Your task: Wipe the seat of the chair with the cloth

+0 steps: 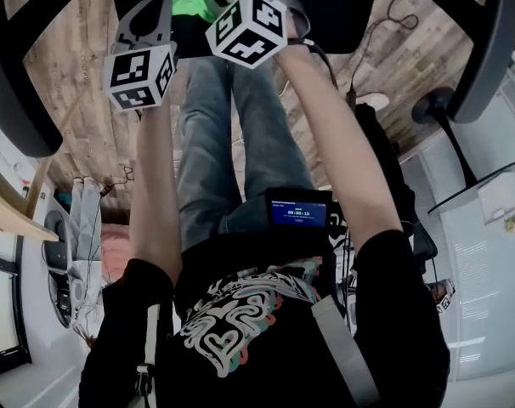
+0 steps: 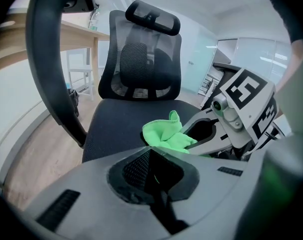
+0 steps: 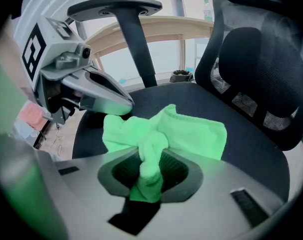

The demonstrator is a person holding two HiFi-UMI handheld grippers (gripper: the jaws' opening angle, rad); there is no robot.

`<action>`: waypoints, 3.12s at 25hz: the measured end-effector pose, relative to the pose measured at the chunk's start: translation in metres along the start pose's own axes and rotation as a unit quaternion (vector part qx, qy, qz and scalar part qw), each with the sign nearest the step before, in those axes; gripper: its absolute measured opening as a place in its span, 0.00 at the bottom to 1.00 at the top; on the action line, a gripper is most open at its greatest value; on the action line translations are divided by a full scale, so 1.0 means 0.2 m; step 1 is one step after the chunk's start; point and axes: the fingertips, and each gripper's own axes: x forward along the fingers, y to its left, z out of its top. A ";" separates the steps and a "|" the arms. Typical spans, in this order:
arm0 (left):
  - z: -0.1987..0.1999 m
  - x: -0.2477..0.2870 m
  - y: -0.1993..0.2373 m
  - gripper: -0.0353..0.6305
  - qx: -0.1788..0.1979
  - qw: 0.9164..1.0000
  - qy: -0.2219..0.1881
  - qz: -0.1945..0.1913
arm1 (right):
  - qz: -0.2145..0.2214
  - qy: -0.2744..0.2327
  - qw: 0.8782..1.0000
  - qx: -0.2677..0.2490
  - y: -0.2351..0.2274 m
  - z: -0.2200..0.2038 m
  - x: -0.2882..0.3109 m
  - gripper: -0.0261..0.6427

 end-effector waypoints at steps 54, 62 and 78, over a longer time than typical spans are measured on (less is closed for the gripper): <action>0.61 -0.96 -0.66 0.05 0.130 0.983 -0.132 0.008 | -0.197 -0.197 0.957 0.080 0.16 0.06 -1.68 0.19; 0.83 -1.24 -0.72 0.05 0.160 0.973 -0.165 0.001 | -0.230 -0.232 0.940 0.094 0.23 0.14 -2.04 0.19; 1.35 -1.86 -0.79 0.05 0.197 0.947 -0.253 0.012 | -0.280 -0.296 0.906 0.118 0.35 0.33 -2.65 0.19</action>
